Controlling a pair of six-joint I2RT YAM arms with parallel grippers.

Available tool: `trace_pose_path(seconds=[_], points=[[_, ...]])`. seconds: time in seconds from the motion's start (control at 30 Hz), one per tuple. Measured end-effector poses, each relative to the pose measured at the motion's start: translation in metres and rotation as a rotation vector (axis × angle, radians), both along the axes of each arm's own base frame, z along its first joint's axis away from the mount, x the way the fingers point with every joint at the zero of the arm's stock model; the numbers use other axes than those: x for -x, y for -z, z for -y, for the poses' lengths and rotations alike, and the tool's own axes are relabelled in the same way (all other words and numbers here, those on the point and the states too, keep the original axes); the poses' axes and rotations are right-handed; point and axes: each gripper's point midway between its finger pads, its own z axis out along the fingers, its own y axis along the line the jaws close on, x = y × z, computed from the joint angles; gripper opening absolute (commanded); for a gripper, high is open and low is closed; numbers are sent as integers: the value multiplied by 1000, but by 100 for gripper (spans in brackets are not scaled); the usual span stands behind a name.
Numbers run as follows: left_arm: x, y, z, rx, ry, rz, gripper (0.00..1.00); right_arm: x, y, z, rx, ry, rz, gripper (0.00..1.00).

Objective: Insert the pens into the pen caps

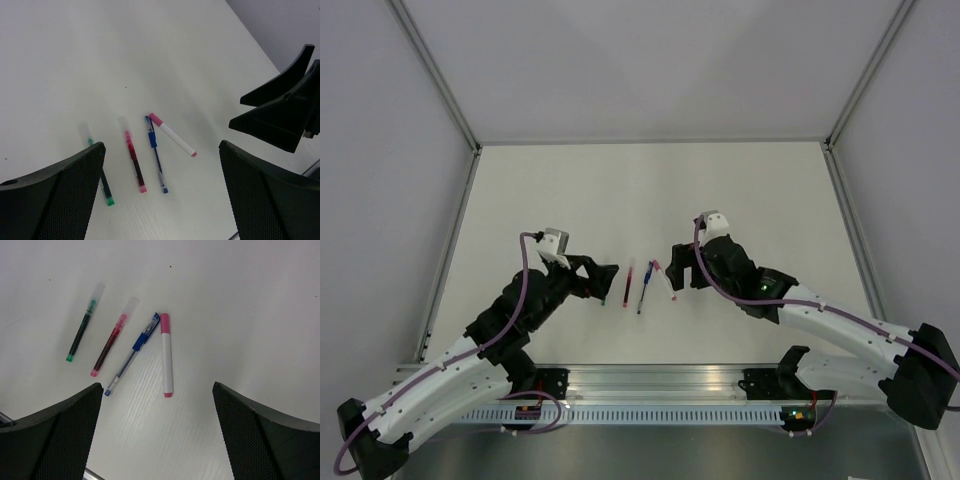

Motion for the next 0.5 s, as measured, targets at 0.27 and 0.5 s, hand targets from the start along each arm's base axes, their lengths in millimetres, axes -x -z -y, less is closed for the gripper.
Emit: trace_pose_path(seconds=[0.27,0.5], points=[[18,-13,12,57,126,48,100,1,-38,16,-127,78,109,98],[20,-17,15,69,147,67,100,5,-67,27,-221,108,188,98]])
